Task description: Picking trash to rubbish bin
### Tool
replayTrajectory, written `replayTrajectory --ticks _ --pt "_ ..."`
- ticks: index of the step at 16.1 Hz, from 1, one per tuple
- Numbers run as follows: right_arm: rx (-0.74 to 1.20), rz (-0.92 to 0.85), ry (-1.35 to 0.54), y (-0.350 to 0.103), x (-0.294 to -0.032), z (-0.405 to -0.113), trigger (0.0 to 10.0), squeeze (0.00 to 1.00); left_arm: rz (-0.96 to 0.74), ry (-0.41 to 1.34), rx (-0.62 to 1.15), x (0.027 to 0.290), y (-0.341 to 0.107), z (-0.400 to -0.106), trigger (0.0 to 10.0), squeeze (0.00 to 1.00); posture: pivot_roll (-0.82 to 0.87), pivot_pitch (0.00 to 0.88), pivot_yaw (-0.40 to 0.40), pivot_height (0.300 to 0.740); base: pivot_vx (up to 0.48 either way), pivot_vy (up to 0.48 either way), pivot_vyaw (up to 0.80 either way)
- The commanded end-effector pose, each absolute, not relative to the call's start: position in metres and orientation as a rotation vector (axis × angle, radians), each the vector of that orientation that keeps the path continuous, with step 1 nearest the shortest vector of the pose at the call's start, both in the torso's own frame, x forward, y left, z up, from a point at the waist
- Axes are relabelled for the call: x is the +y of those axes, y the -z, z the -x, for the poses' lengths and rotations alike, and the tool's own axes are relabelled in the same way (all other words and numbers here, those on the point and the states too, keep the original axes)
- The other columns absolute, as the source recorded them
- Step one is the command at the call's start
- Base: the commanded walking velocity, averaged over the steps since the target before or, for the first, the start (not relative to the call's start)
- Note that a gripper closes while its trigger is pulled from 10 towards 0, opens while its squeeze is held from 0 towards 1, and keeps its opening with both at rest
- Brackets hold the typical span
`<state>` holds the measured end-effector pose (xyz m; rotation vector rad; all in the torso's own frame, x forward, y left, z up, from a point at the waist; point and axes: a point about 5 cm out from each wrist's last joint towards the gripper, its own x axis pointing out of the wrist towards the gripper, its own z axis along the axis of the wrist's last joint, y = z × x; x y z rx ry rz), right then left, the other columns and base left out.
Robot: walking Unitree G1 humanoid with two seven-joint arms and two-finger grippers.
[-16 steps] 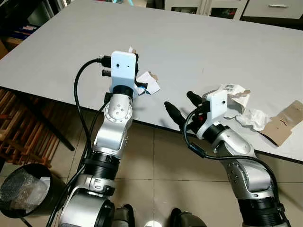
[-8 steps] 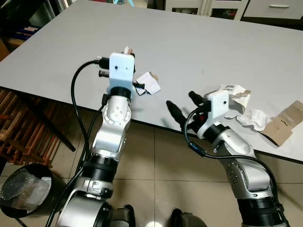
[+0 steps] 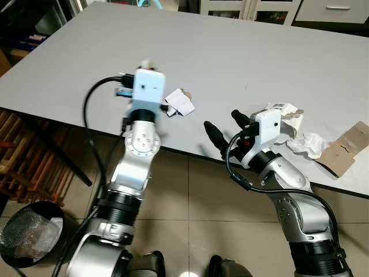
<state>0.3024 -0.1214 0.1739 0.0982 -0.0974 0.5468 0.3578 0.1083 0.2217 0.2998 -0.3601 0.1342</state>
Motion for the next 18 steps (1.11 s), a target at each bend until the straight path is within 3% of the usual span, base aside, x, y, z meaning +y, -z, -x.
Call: replayTrajectory --ticks 1,7,10,15,18 --pt "-0.104 -0.098 -0.543 -0.175 -0.12 -0.304 10.0 0.0 -0.315 -0.167 -0.32 0.114 -0.211 -0.357 10.0 0.0 -0.07 0.145 0.041 0.74 0.0 0.0 0.0" --pt "-0.106 -0.098 -0.526 -0.175 -0.123 -0.305 10.0 0.0 -0.196 -0.037 -0.3 0.096 -0.205 -0.357 10.0 0.0 -0.07 0.146 0.038 0.74 0.0 0.0 0.0" --pt "-0.106 -0.096 -0.525 -0.175 -0.122 -0.305 10.0 0.0 -0.216 -0.099 -0.275 0.109 -0.199 -0.356 10.0 0.0 -0.07 0.144 0.039 0.74 0.0 0.0 0.0" --pt "-0.113 -0.097 -0.298 -0.176 -0.145 -0.323 10.0 0.0 -0.229 -0.118 -0.275 0.118 -0.191 -0.348 10.0 0.0 -0.06 0.138 0.042 0.74 0.0 0.0 0.0" --pt "-0.105 -0.091 -0.253 -0.175 -0.151 -0.325 10.0 0.0 -0.229 -0.127 -0.269 0.12 -0.189 -0.345 10.0 0.0 -0.06 0.14 0.041 0.74 0.0 0.0 0.8"
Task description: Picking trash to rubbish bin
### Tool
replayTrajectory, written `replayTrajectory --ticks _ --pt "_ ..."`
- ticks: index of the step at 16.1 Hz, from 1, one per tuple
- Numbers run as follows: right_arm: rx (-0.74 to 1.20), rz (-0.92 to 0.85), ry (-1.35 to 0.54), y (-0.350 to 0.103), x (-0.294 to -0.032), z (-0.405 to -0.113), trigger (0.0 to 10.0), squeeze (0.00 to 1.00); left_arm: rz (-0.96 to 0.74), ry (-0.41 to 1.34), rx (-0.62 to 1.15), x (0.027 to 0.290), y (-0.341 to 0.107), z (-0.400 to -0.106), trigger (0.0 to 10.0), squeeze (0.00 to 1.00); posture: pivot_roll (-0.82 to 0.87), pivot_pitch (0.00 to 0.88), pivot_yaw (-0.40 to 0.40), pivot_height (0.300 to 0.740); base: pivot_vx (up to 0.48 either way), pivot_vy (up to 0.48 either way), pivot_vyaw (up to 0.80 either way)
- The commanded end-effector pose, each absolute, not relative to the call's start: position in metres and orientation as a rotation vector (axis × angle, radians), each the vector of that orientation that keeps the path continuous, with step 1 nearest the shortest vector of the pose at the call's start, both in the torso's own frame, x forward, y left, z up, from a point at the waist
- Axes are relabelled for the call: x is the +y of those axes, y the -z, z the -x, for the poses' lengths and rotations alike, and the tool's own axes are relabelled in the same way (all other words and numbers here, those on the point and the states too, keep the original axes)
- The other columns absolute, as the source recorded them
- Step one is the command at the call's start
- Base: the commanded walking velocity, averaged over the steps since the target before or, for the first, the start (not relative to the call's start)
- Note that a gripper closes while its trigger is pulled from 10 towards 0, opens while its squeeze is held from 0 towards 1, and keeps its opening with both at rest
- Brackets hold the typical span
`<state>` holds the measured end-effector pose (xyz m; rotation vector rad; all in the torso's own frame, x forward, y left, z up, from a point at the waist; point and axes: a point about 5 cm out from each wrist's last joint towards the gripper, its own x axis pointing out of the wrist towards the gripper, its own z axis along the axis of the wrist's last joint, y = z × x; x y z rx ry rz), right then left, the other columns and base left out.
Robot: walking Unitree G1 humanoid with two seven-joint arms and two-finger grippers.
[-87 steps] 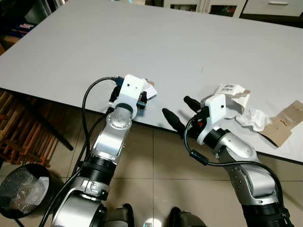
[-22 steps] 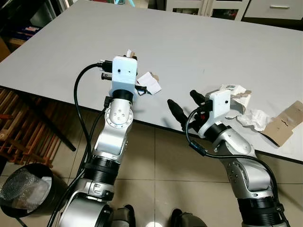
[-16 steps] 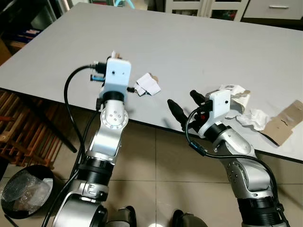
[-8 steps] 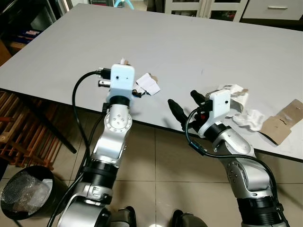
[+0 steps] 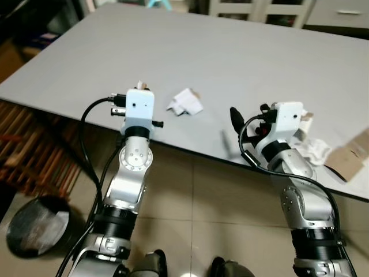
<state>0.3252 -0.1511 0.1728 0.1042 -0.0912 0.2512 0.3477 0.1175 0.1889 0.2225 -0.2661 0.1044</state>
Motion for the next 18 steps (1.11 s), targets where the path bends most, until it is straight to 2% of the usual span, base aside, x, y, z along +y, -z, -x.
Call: replayTrajectory --ticks 1,18 --pt "-0.106 -0.089 -0.256 -0.1749 -0.1498 -0.3251 10.0 0.0 -0.229 -0.127 -0.269 0.1197 -0.1887 -0.3452 10.0 0.0 -0.06 0.14 0.041 0.74 0.0 0.0 0.8" --pt "-0.101 -0.102 -0.276 -0.1717 -0.1451 -0.3243 10.0 0.0 -0.24 -0.134 -0.272 0.1179 -0.1918 -0.3449 10.0 0.0 -0.06 0.142 0.037 0.74 0.0 0.0 0.8"
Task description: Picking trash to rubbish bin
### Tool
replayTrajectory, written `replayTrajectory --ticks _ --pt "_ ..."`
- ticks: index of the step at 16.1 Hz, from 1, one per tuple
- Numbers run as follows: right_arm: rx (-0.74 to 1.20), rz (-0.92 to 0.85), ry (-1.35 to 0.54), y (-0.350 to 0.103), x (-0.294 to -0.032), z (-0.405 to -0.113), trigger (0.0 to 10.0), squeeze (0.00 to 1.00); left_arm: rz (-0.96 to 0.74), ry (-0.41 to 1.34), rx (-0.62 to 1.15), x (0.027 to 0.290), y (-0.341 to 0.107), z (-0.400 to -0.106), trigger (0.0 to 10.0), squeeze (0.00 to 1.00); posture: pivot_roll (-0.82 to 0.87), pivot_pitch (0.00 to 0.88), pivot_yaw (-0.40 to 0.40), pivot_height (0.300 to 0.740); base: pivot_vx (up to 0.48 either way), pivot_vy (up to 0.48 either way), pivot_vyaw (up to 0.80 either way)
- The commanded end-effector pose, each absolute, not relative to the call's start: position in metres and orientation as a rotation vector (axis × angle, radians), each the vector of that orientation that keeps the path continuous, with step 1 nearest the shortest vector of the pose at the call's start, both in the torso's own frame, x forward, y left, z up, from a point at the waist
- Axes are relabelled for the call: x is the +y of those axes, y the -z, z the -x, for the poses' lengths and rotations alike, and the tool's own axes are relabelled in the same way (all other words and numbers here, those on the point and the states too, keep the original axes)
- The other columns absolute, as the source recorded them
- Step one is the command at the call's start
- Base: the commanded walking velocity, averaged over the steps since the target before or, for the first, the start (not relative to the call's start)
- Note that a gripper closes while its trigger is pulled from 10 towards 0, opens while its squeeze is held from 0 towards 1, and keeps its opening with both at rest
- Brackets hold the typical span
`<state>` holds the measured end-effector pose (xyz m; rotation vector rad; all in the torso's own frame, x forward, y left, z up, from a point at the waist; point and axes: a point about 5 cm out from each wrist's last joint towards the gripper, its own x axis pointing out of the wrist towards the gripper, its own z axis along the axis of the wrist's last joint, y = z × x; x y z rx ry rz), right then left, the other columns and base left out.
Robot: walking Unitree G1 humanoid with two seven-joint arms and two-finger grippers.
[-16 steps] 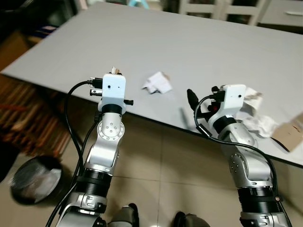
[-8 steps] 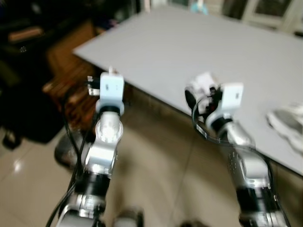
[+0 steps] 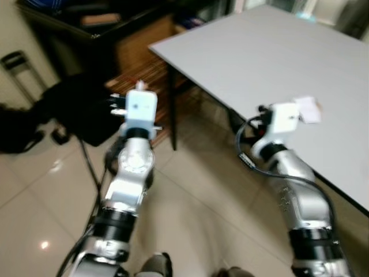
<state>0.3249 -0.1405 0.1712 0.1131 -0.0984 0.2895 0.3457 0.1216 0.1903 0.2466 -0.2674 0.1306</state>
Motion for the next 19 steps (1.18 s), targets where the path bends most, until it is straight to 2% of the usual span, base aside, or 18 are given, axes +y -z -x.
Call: replayTrajectory --ticks 1,8,13,19 --pt "-0.1 -0.102 -0.277 -0.172 -0.145 -0.324 10.0 0.0 -0.241 -0.134 -0.271 0.118 -0.192 -0.345 10.0 0.0 -0.06 0.143 0.037 0.74 0.0 0.0 0.8" --pt "-0.101 -0.103 -0.288 -0.172 -0.143 -0.325 10.0 0.0 -0.239 -0.132 -0.256 0.119 -0.189 -0.345 10.0 0.0 -0.06 0.136 0.036 0.74 0.0 0.0 0.77" --pt "-0.088 -0.113 -0.286 -0.17 -0.143 -0.326 10.0 0.0 -0.136 -0.088 -0.182 0.115 -0.178 -0.346 10.0 0.0 -0.06 0.133 0.034 0.74 0.0 0.0 0.0" --pt "-0.08 -0.114 -0.281 -0.169 -0.143 -0.326 10.0 0.0 -0.088 -0.062 -0.185 0.115 -0.176 -0.343 10.0 0.0 -0.06 0.139 0.028 0.74 0.044 0.0 0.0"
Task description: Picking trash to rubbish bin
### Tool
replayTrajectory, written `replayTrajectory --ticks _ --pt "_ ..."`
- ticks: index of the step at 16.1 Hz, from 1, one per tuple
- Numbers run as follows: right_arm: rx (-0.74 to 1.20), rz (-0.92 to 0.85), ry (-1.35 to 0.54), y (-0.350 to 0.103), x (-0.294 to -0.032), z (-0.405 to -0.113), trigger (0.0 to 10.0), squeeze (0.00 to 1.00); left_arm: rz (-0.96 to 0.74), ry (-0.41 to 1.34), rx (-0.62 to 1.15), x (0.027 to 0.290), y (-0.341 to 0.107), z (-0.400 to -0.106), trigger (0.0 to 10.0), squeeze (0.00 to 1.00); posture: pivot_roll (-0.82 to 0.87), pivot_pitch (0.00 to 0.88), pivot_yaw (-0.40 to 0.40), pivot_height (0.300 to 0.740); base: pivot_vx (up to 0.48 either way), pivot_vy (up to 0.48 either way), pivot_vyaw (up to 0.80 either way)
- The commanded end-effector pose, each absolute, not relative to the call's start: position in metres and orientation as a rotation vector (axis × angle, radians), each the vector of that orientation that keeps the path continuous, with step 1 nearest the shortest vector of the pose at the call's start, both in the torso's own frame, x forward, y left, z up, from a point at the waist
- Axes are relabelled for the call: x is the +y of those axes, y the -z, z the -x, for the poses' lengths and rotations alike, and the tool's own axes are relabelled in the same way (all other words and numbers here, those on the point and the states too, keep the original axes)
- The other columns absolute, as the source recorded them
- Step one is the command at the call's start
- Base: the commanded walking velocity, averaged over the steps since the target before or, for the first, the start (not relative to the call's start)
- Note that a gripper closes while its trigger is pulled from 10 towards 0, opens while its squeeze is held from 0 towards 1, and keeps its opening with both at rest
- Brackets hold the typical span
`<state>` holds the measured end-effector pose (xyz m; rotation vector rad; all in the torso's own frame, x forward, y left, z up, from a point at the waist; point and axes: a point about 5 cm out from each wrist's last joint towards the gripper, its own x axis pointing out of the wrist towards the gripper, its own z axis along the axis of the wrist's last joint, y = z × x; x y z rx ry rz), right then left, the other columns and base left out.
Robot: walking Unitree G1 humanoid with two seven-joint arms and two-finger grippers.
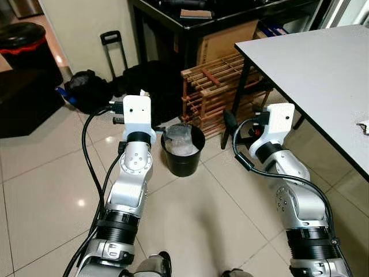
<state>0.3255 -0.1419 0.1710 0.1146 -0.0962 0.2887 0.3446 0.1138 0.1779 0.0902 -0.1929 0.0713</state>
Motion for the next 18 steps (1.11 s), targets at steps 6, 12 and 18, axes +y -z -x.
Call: replayTrajectory --ticks 6,12,18 --pt "-0.056 -0.105 -0.289 -0.1659 -0.141 -0.3259 10.0 0.0 -0.083 -0.069 -0.177 0.1166 -0.1752 -0.3437 10.0 0.0 -0.06 0.146 0.025 0.74 0.278 0.0 0.0" --pt "-0.073 -0.088 -0.306 -0.1673 -0.1377 -0.325 10.0 0.0 -0.088 -0.068 -0.18 0.1171 -0.1759 -0.3442 10.0 0.0 -0.06 0.144 0.028 0.74 0.284 0.0 -0.18" --pt "-0.068 -0.059 -0.329 -0.1659 -0.1339 -0.3242 10.0 0.0 -0.092 -0.07 -0.18 0.1172 -0.1763 -0.3449 10.0 0.0 -0.06 0.142 0.028 0.74 0.286 0.0 0.4"
